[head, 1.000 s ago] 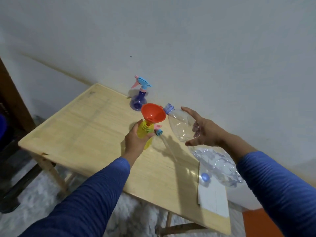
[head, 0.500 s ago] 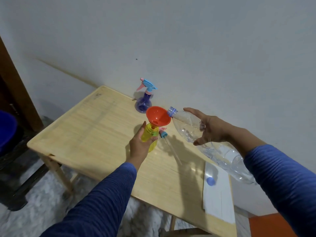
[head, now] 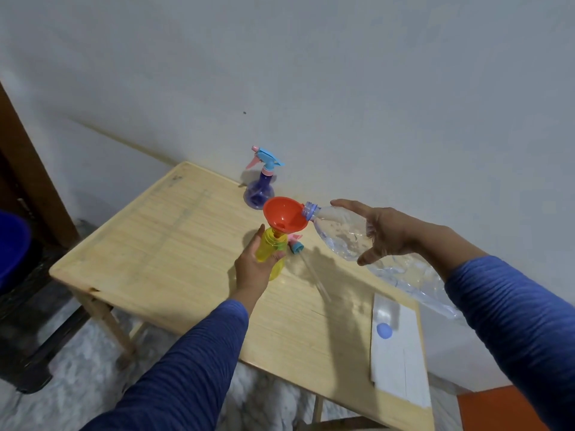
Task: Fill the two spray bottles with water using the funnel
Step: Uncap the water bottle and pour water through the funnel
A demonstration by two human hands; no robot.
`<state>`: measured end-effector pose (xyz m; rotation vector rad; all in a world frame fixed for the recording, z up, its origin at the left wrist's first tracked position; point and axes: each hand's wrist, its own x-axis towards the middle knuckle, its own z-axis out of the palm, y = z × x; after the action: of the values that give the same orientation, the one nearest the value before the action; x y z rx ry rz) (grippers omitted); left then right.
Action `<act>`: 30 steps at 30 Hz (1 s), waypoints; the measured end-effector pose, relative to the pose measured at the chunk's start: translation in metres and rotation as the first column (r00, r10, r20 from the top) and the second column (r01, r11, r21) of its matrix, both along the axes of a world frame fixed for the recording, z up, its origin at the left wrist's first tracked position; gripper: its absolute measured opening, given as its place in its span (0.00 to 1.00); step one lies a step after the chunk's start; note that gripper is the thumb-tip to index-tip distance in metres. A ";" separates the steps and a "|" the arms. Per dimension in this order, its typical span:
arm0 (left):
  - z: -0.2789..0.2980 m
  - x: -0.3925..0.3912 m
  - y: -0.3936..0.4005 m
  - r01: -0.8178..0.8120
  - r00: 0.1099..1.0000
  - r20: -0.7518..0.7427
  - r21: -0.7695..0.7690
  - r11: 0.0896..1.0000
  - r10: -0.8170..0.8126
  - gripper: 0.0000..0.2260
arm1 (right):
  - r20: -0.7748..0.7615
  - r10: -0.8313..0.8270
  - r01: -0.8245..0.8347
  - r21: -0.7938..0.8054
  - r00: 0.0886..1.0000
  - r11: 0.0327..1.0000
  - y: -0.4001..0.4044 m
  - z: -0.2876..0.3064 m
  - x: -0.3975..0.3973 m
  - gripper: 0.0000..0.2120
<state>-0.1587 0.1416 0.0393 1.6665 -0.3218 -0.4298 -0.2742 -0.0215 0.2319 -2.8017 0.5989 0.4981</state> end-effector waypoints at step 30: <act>0.001 -0.001 0.000 0.004 1.000 -0.011 0.000 1.000 -0.004 0.32 | -0.037 0.032 -0.033 -0.038 0.999 0.999 0.003 0.002 -0.002 0.54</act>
<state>-0.1594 0.1417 0.0399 1.6634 -0.3166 -0.4423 -0.2766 -0.0189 0.2340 -2.8484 0.5768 0.5506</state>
